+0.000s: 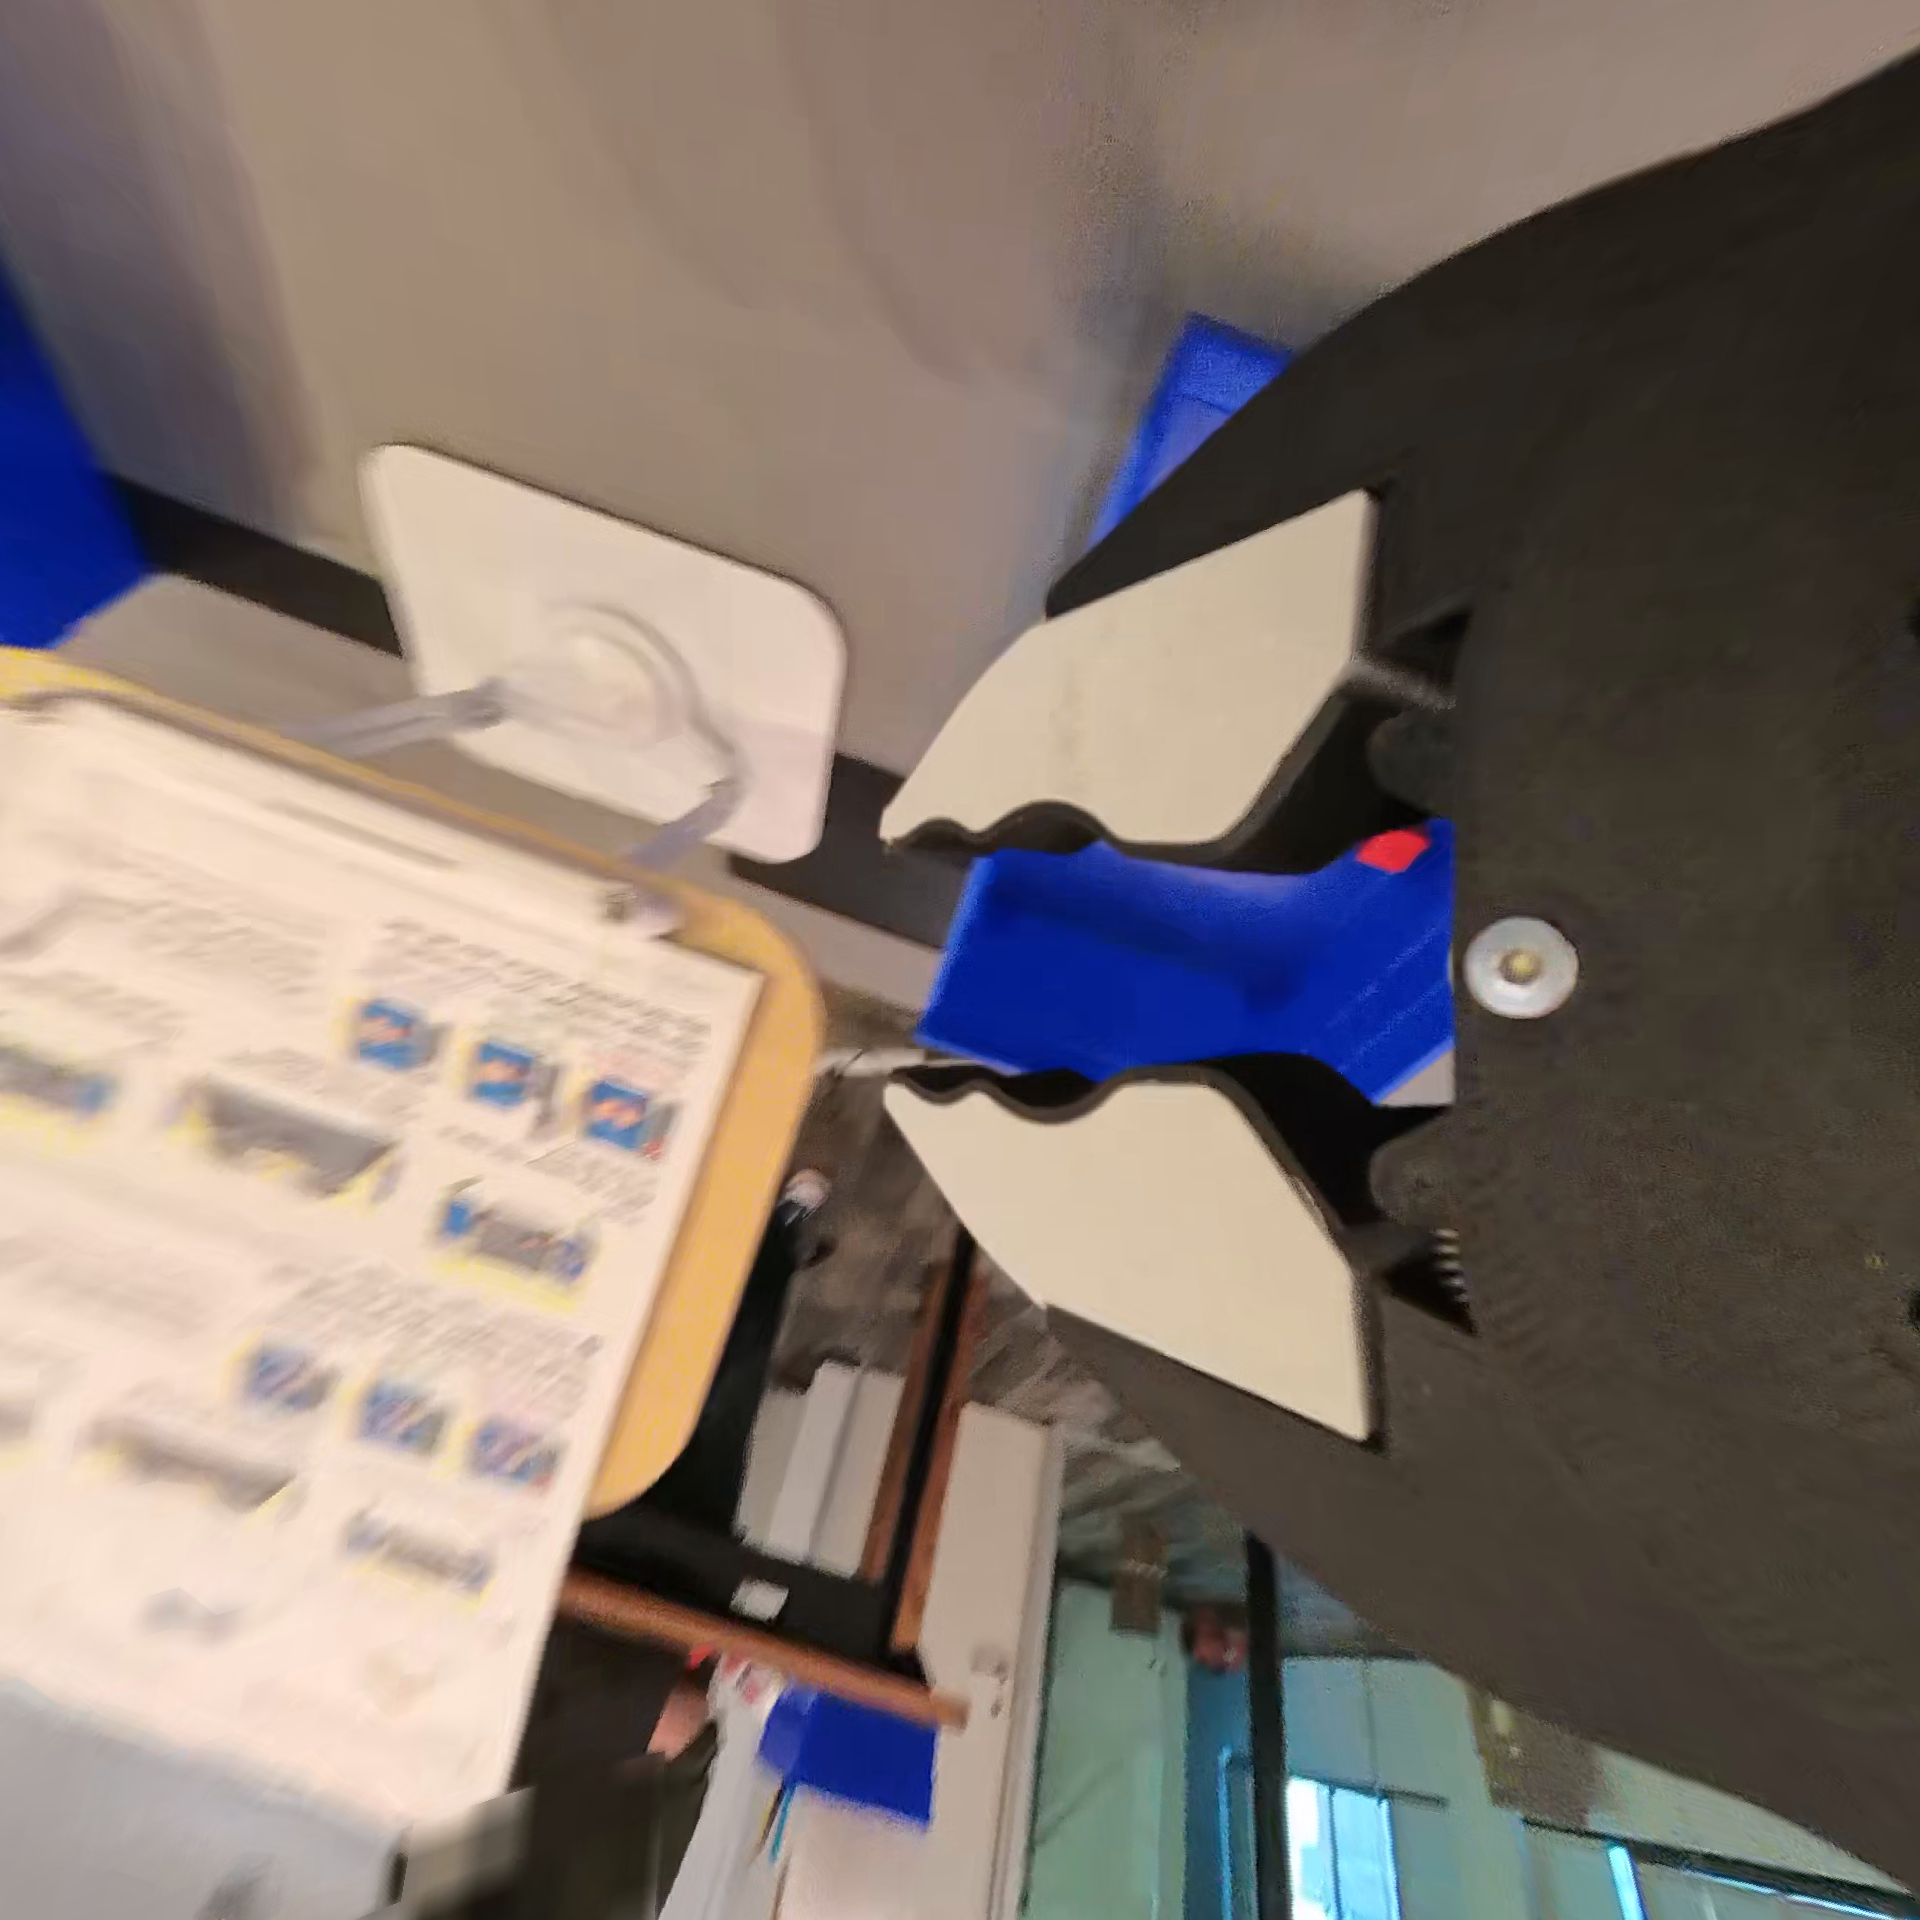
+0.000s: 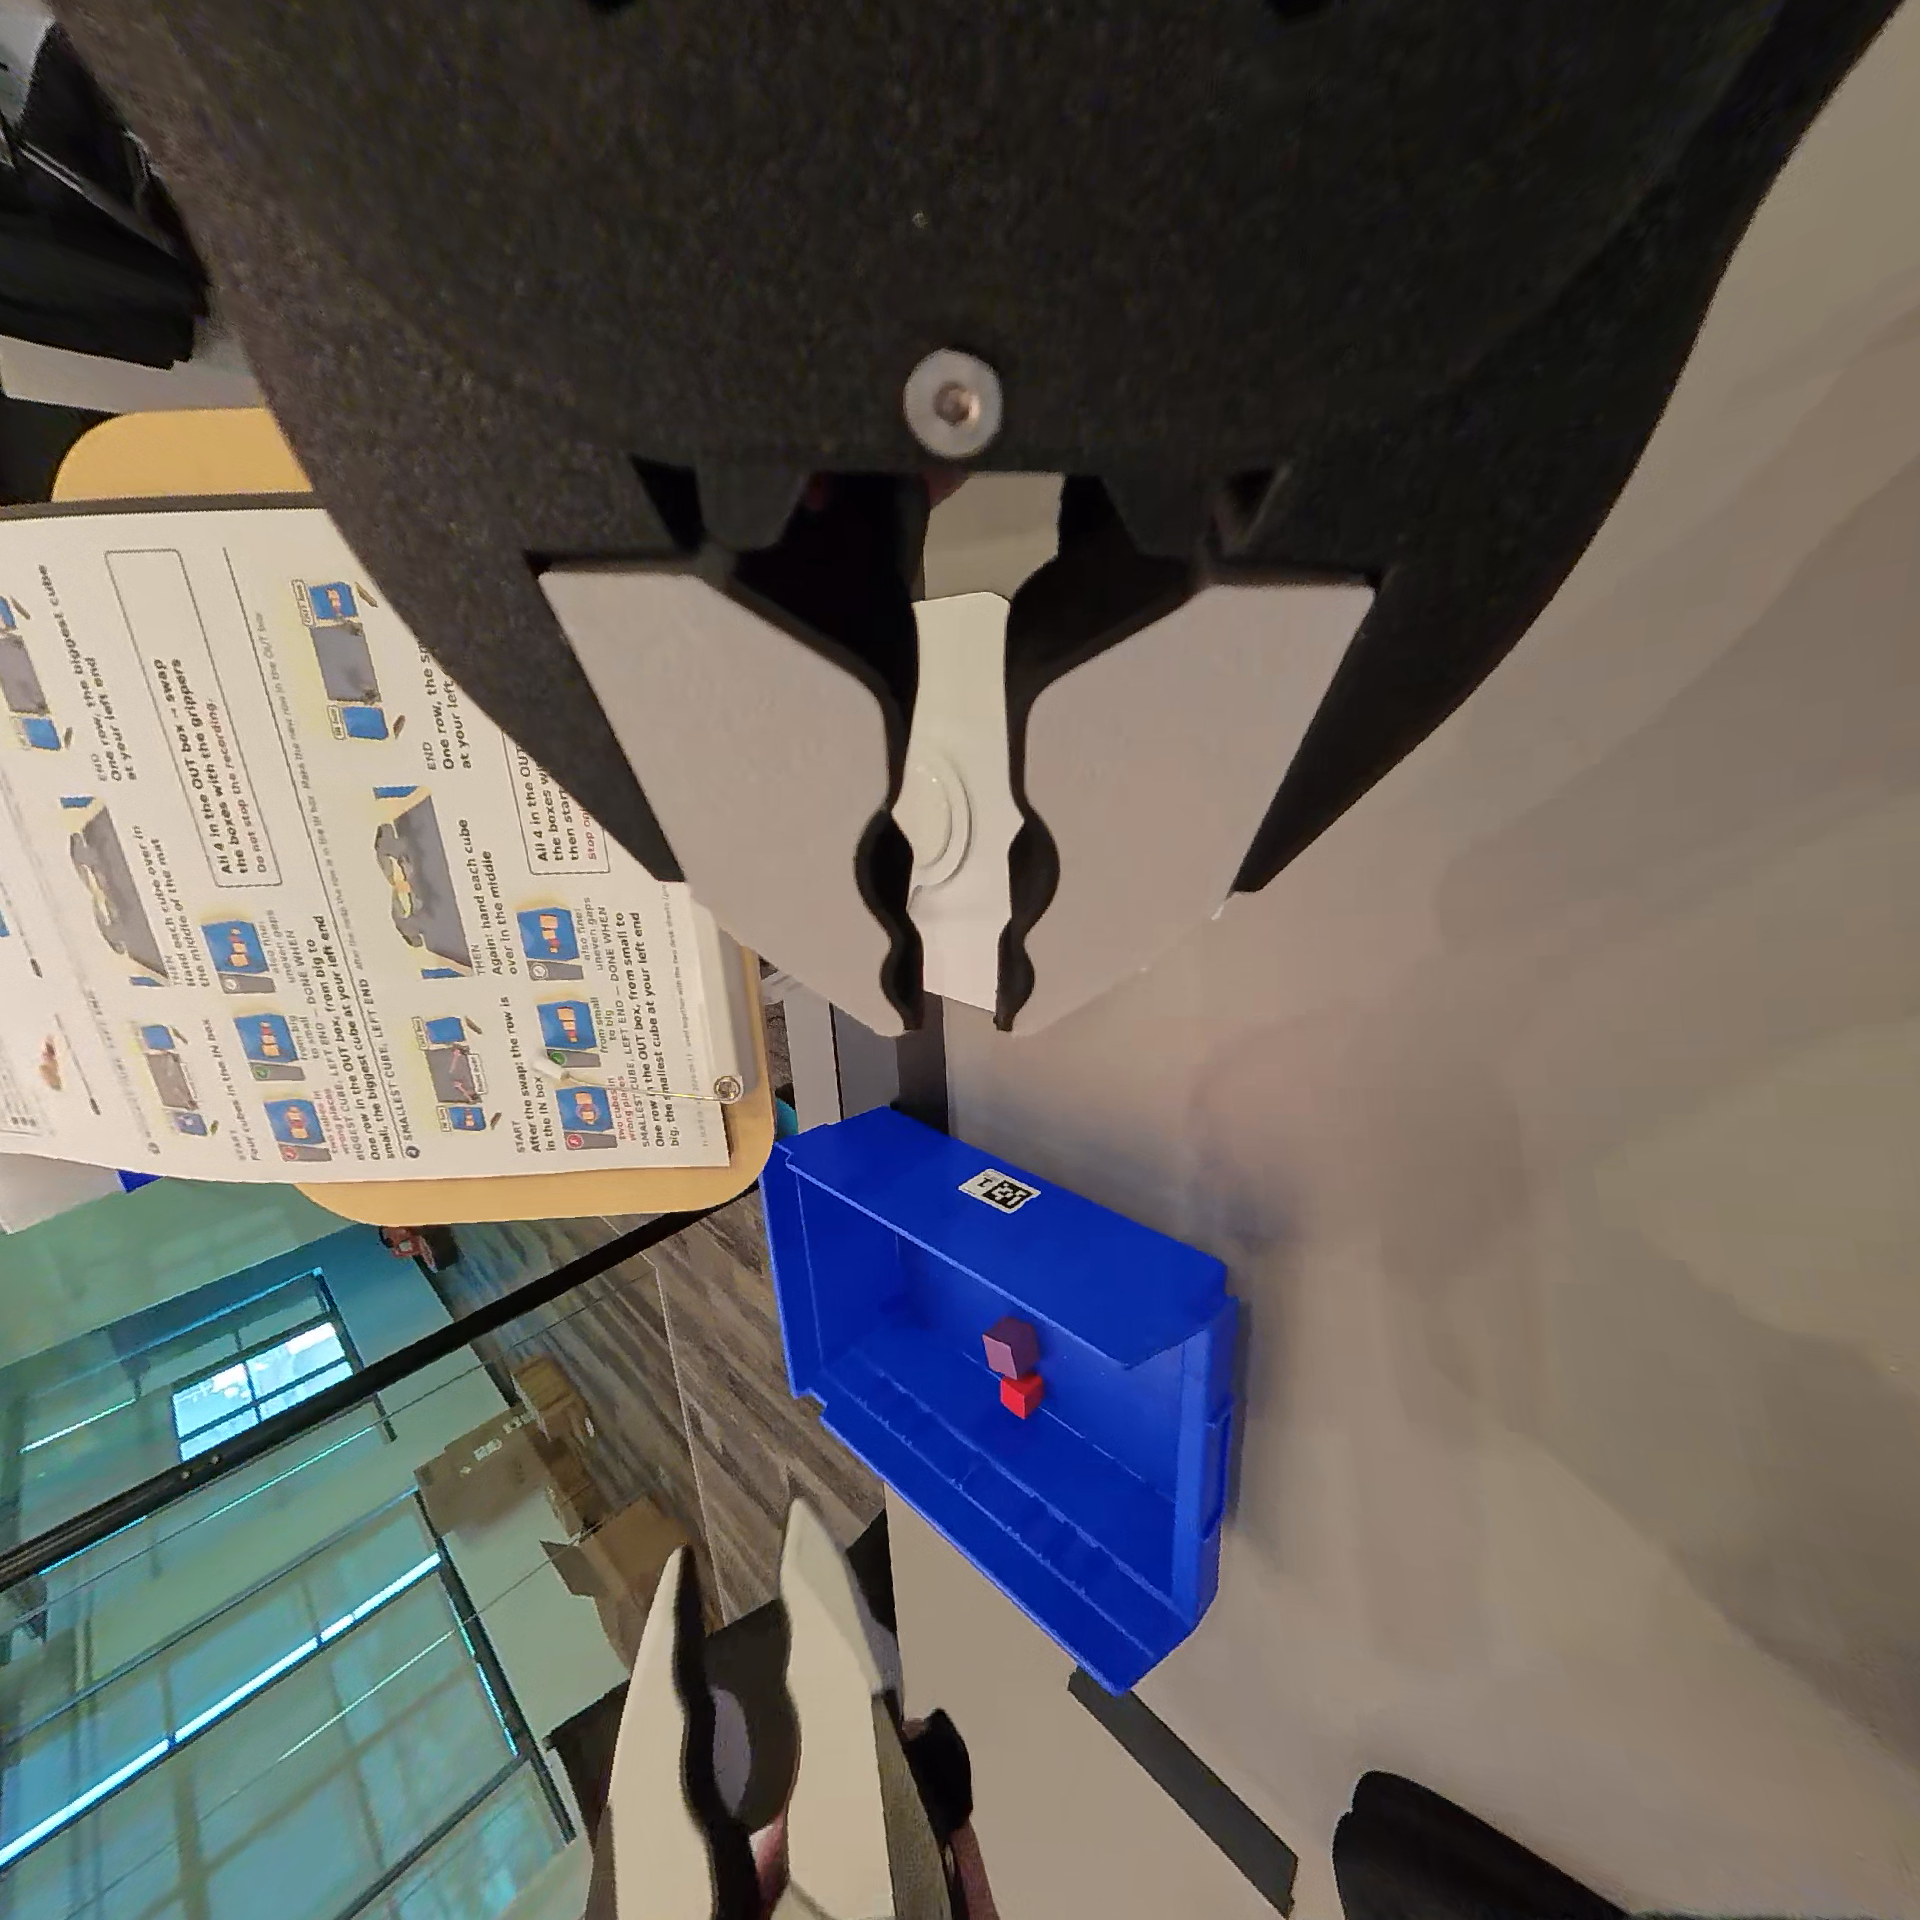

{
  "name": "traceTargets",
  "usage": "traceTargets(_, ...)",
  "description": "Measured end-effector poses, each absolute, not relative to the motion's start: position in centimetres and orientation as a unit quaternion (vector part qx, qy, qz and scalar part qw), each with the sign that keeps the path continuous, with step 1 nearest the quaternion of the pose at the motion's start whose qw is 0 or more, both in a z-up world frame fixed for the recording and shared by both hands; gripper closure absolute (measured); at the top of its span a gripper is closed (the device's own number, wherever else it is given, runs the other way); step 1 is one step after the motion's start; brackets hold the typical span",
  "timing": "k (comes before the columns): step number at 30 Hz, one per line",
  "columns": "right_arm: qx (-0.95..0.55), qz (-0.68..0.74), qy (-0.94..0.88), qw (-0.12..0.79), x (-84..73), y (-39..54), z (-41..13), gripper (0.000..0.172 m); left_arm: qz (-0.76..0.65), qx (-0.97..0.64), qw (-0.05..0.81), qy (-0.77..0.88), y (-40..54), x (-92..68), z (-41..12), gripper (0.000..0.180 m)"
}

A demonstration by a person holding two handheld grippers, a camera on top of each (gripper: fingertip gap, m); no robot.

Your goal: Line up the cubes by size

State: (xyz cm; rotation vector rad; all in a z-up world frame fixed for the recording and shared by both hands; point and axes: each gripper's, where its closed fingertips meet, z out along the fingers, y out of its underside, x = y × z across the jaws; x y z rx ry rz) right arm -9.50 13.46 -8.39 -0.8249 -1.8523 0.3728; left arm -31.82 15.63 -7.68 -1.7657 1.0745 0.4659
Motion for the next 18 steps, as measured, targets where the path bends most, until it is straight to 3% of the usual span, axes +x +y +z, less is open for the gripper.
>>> traceTargets(1, -0.343, 0.155, -0.772, 0.512, -9.5, 13.5, -8.5, 0.158, 0.187, -0.748, 0.452, 0.449, 16.1, -33.2, -9.3, 0.137)
traceTargets(8, -0.344, 0.152, -0.781, 0.499, -9.7, 13.6, -9.3, 0.157, 0.174, -0.833, 0.226, 0.475, 17.9, -42.6, -19.9, 0.124)
traceTargets(18, -0.329, 0.156, -0.793, 0.488, -10.2, 12.7, -9.9, 0.156, 0.141, -0.885, 0.032, 0.443, 16.8, -48.5, -28.5, 0.128)
